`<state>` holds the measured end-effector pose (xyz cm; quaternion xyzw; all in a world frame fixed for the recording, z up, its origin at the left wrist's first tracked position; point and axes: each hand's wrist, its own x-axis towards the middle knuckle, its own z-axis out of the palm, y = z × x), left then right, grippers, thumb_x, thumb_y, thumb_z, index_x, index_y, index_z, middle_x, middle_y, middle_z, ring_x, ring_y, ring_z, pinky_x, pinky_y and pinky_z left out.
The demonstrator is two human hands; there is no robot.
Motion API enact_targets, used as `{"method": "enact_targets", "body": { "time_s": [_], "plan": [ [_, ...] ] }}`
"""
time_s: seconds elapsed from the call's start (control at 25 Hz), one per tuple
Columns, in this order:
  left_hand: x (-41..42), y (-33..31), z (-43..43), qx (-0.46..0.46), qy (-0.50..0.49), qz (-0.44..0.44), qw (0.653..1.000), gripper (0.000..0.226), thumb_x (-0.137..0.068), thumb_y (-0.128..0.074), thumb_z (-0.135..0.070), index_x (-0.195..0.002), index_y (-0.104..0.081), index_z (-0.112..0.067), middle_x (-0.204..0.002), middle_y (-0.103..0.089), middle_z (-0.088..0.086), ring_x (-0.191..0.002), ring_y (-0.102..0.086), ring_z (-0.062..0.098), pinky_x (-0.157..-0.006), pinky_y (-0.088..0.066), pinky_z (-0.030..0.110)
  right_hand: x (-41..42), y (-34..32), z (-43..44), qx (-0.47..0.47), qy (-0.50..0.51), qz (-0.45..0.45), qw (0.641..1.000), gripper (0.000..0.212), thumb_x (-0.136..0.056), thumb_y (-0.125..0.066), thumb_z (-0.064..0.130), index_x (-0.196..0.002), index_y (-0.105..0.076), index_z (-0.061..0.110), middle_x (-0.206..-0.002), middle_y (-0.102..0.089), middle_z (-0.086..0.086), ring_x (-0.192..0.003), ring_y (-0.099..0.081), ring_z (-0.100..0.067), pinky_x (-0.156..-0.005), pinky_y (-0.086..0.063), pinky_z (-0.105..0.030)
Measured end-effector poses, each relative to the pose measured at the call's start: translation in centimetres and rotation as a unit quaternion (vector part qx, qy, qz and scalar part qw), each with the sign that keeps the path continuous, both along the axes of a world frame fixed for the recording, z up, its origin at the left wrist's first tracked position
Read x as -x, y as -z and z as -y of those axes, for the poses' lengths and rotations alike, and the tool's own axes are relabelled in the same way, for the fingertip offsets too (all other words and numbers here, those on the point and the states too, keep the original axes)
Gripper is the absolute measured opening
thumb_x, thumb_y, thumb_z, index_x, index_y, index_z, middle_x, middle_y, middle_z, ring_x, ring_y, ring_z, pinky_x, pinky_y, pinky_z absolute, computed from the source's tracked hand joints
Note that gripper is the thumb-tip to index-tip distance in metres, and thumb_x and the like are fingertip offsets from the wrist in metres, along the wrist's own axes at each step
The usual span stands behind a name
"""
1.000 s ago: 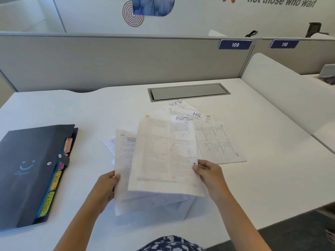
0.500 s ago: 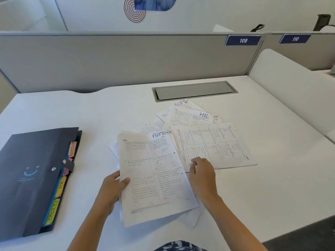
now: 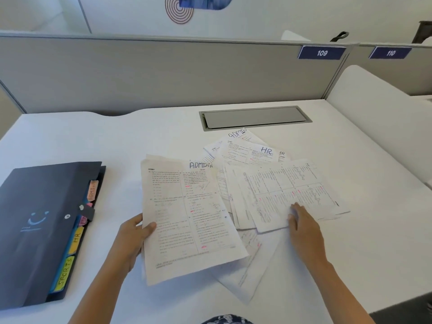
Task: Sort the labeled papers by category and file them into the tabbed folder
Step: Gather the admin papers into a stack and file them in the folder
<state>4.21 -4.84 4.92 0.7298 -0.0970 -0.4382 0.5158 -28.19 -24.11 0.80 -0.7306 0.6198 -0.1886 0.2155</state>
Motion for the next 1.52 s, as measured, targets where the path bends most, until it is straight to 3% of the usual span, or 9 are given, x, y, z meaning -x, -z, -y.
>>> {"method": "enact_targets", "body": {
  "time_s": [0.2, 0.32, 0.48, 0.72, 0.8, 0.92, 1.04, 1.28, 1.52],
  "plan": [
    [0.8, 0.3, 0.7, -0.004, 0.007, 0.007, 1.0, 0.037, -0.094, -0.052, -0.002, -0.13, -0.055, -0.01, -0.106, -0.069, 0.011, -0.094, -0.066, 0.035, -0.087, -0.052, 0.055, 2.0, -1.0, 2.2, 0.012, 0.069, -0.093, 0.993, 0.036, -0.094, -0.051, 0.02, -0.125, -0.051, 0.001, -0.122, -0.058, -0.019, -0.115, -0.05, -0.035, -0.092, -0.043, -0.041],
    [1.4, 0.2, 1.2, -0.005, 0.014, 0.008, 1.0, 0.036, -0.094, -0.053, -0.003, -0.129, -0.056, -0.011, -0.107, -0.069, 0.011, -0.093, -0.066, 0.035, -0.087, -0.052, 0.055, -0.8, -1.7, 0.4, -0.043, -0.012, -0.054, 0.998, 0.061, -0.088, -0.059, 0.043, -0.136, -0.043, 0.009, -0.139, -0.047, -0.011, -0.13, -0.04, -0.028, -0.103, -0.036, -0.038],
    [1.6, -0.2, 1.3, -0.003, 0.021, 0.011, 1.0, 0.035, -0.094, -0.053, -0.004, -0.128, -0.056, -0.011, -0.106, -0.069, 0.011, -0.094, -0.066, 0.035, -0.087, -0.052, 0.055, -3.2, -1.0, -1.1, -0.064, -0.077, -0.173, 0.98, 0.087, -0.084, -0.055, 0.059, -0.149, -0.02, 0.013, -0.159, -0.016, -0.007, -0.146, -0.015, -0.03, -0.115, -0.023, -0.041],
    [1.3, -1.0, 1.8, 0.006, 0.019, 0.007, 1.0, 0.033, -0.094, -0.053, -0.004, -0.126, -0.057, -0.011, -0.108, -0.069, 0.011, -0.095, -0.066, 0.034, -0.088, -0.051, 0.055, -2.8, -1.0, -1.2, 0.037, -0.027, -0.177, 0.983, 0.039, -0.093, -0.049, 0.011, -0.132, -0.043, 0.007, -0.123, -0.058, -0.013, -0.111, -0.058, -0.032, -0.082, -0.049, -0.037],
    [1.3, -1.1, 1.9, 0.012, 0.02, 0.004, 1.0, 0.032, -0.094, -0.053, -0.003, -0.125, -0.057, -0.011, -0.107, -0.069, 0.01, -0.094, -0.066, 0.034, -0.088, -0.051, 0.054, -1.7, -1.3, -0.8, 0.043, 0.019, -0.127, 0.991, 0.041, -0.093, -0.039, 0.0, -0.132, -0.047, 0.01, -0.114, -0.063, -0.012, -0.101, -0.061, -0.033, -0.077, -0.047, -0.035],
    [1.2, -1.2, 1.7, 0.017, 0.018, 0.003, 1.0, 0.032, -0.094, -0.052, -0.003, -0.125, -0.057, -0.01, -0.105, -0.069, 0.01, -0.093, -0.066, 0.033, -0.087, -0.052, 0.051, 1.2, -0.5, 0.1, 0.057, 0.07, -0.099, 0.991, 0.049, -0.091, -0.037, -0.009, -0.135, -0.047, 0.009, -0.126, -0.059, -0.015, -0.116, -0.056, -0.035, -0.087, -0.047, -0.041],
    [1.4, -1.1, 1.8, 0.018, 0.019, 0.01, 1.0, 0.035, -0.094, -0.052, -0.004, -0.129, -0.055, -0.009, -0.108, -0.068, 0.011, -0.094, -0.066, 0.034, -0.087, -0.052, 0.053, 4.6, 0.3, 0.8, 0.064, 0.085, -0.102, 0.989, 0.05, -0.089, -0.042, -0.013, -0.134, -0.049, 0.005, -0.138, -0.051, -0.018, -0.129, -0.046, -0.036, -0.092, -0.047, -0.047],
    [2.4, -1.1, 2.4, 0.024, 0.027, 0.001, 0.999, 0.036, -0.094, -0.053, -0.004, -0.13, -0.055, -0.009, -0.109, -0.067, 0.013, -0.094, -0.065, 0.035, -0.083, -0.052, 0.049, 7.7, 1.0, 0.3, 0.125, 0.111, -0.088, 0.982, 0.041, -0.08, -0.057, -0.017, -0.12, -0.06, -0.005, -0.122, -0.062, -0.023, -0.106, -0.062, -0.044, -0.076, -0.055, -0.048],
    [3.0, -1.2, 2.8, 0.028, 0.037, -0.005, 0.999, 0.033, -0.094, -0.053, -0.003, -0.126, -0.057, -0.009, -0.104, -0.069, 0.009, -0.093, -0.065, 0.033, -0.084, -0.051, 0.049, 7.2, 1.7, -1.5, 0.198, 0.093, -0.072, 0.973, 0.002, -0.085, -0.066, 0.0, -0.085, -0.068, 0.0, -0.07, -0.07, -0.014, -0.056, -0.064, -0.033, -0.052, -0.049, -0.033]
  ]
}}
